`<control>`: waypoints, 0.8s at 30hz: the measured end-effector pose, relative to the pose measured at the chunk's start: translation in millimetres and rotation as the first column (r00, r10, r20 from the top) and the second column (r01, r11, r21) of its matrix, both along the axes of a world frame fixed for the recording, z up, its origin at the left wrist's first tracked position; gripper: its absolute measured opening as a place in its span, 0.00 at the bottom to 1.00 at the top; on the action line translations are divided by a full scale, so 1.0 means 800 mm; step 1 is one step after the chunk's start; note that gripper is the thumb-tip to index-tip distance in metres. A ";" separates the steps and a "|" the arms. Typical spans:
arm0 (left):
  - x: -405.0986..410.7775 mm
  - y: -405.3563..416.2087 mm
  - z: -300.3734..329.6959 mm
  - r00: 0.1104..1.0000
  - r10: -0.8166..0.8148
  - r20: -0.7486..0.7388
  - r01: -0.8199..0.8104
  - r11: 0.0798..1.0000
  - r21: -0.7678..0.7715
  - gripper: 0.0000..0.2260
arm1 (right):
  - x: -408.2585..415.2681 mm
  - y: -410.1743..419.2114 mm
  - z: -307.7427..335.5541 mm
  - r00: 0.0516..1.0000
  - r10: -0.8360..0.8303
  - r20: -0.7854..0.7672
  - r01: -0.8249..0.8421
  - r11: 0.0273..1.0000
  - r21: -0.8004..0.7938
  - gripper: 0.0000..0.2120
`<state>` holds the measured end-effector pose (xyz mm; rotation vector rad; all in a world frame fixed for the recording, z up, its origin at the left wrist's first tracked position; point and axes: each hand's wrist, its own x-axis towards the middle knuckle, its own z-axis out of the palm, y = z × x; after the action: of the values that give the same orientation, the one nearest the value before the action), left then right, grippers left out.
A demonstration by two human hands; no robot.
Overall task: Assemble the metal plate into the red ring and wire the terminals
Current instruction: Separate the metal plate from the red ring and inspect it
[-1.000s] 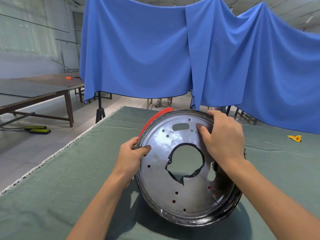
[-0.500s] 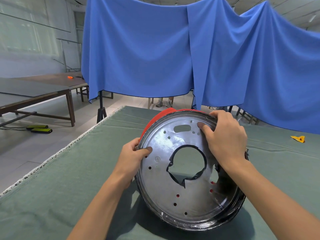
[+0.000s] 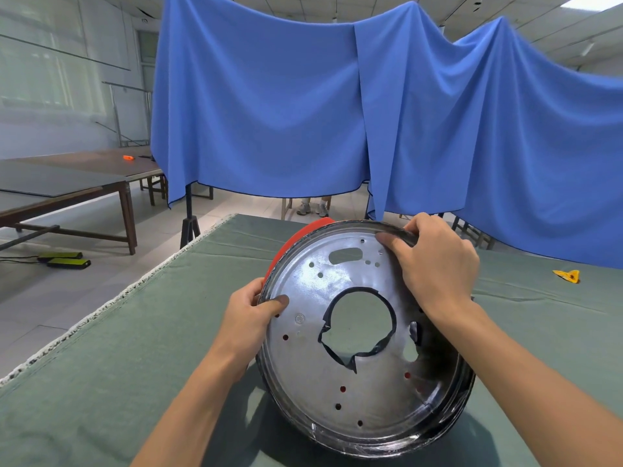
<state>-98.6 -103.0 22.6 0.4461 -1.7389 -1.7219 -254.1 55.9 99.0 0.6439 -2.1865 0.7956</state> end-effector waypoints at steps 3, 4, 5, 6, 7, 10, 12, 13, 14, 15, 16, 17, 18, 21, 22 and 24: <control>0.000 0.000 -0.001 1.000 0.001 -0.001 -0.001 1.000 0.000 0.06 | 0.001 0.000 0.000 0.999 -0.004 -0.054 0.006 0.999 0.036 0.17; 0.000 0.000 -0.001 1.000 0.003 -0.002 -0.003 1.000 -0.001 0.06 | 0.001 0.000 0.000 0.996 -0.007 -0.086 0.012 0.999 0.052 0.17; -0.001 0.000 -0.001 1.000 0.004 -0.003 -0.005 1.000 -0.003 0.06 | 0.000 0.001 0.000 0.992 -0.011 -0.122 0.020 0.997 0.069 0.18; -0.001 0.001 -0.001 1.000 0.006 -0.004 -0.006 1.000 -0.009 0.05 | -0.001 0.002 0.001 0.987 -0.015 -0.157 0.029 0.996 0.083 0.19; -0.002 0.001 -0.001 1.000 0.006 -0.007 -0.006 1.000 -0.014 0.05 | -0.002 0.002 0.003 0.982 -0.020 -0.189 0.037 0.995 0.091 0.20; -0.003 0.002 0.000 1.000 0.011 -0.015 -0.012 1.000 -0.014 0.04 | -0.004 0.002 0.011 0.972 -0.027 -0.233 0.050 0.994 0.096 0.22; -0.003 0.002 0.000 1.000 0.016 -0.025 -0.016 1.000 -0.004 0.04 | -0.003 0.001 0.011 0.975 -0.037 -0.217 0.062 0.992 0.110 0.22; -0.004 0.002 0.000 1.000 0.016 -0.025 -0.016 1.000 -0.001 0.04 | -0.003 0.000 0.009 0.979 -0.039 -0.202 0.063 0.992 0.111 0.21; -0.003 0.002 0.000 1.000 0.016 -0.024 -0.016 1.000 0.000 0.04 | -0.003 0.000 0.008 0.983 -0.039 -0.180 0.059 0.992 0.108 0.21; -0.003 0.002 0.000 1.000 0.015 -0.023 -0.015 1.000 0.003 0.03 | -0.002 -0.001 0.006 0.987 -0.038 -0.156 0.055 0.993 0.106 0.20; -0.003 0.002 0.000 1.000 0.013 -0.022 -0.013 1.000 0.008 0.03 | -0.002 -0.001 0.005 0.990 -0.040 -0.139 0.055 0.993 0.104 0.19; -0.003 0.002 0.000 1.000 0.009 -0.023 -0.009 1.000 0.013 0.03 | -0.001 -0.002 0.005 0.990 -0.041 -0.131 0.055 0.993 0.104 0.19; -0.003 0.001 -0.001 1.000 0.006 -0.024 -0.006 1.000 0.017 0.04 | 0.000 -0.002 0.005 0.990 -0.043 -0.131 0.057 0.993 0.107 0.19; -0.004 0.000 -0.002 1.000 0.002 -0.026 -0.001 1.000 0.020 0.05 | 0.001 -0.002 0.007 0.990 -0.038 -0.135 0.054 0.992 0.118 0.18; -0.004 -0.001 -0.003 1.000 0.002 -0.026 -0.002 1.000 0.016 0.06 | 0.002 -0.002 0.007 0.991 -0.035 -0.133 0.051 0.991 0.121 0.17; -0.004 -0.001 -0.003 1.000 -0.001 -0.028 0.002 1.000 0.013 0.06 | 0.002 -0.001 0.007 0.992 -0.031 -0.125 0.046 0.992 0.118 0.16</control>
<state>-102.0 -103.9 19.9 0.4249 -1.7094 -1.7336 -252.3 55.0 104.4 0.6895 -2.1396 0.5912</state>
